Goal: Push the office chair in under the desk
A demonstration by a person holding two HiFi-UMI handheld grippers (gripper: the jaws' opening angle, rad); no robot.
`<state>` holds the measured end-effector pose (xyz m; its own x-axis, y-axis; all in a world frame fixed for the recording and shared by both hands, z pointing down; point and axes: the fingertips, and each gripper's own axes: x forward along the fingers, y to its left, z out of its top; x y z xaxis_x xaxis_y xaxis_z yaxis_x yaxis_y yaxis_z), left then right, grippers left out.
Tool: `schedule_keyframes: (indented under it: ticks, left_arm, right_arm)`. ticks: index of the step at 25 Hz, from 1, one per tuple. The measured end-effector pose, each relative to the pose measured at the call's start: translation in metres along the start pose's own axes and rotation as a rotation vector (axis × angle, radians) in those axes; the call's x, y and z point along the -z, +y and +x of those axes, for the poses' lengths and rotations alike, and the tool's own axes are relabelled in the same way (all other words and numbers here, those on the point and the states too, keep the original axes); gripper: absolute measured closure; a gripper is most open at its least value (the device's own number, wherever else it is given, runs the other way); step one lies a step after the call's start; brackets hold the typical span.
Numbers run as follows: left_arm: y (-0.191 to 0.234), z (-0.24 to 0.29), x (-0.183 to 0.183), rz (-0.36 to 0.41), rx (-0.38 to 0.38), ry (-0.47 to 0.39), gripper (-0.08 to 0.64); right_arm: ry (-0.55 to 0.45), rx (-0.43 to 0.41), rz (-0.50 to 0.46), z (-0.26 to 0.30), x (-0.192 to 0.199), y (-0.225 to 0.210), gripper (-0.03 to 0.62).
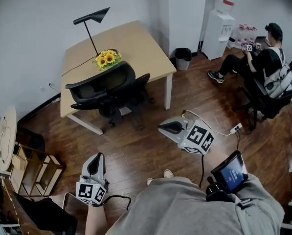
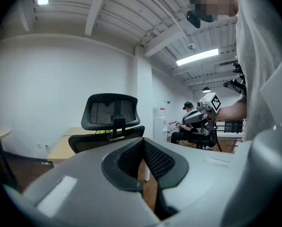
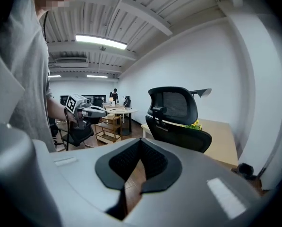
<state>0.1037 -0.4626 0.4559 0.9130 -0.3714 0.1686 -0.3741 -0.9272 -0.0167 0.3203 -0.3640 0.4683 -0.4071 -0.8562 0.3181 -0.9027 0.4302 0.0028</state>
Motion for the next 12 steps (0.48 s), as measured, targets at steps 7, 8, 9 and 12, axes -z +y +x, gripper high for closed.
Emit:
schedule_keyframes:
  ticks: [7,8,9,12]
  left_arm:
    - [-0.014,-0.004,0.011,-0.028,0.04,0.016,0.554]
    - [-0.017,-0.003,0.012,-0.028,0.048,0.017,0.554]
    - [-0.02,-0.002,0.012,-0.027,0.057,0.018,0.554]
    - [-0.032,0.003,0.014,-0.013,0.087,0.018,0.554]
  right_arm:
    - [-0.023,0.041,0.087,0.001,0.012,0.019,0.588]
    - [-0.026,0.044,0.093,0.001,0.013,0.02,0.588]
    - [-0.027,0.048,0.097,0.0,0.014,0.022,0.588]
    - [-0.025,0.068,0.106,-0.003,0.019,0.024,0.588]
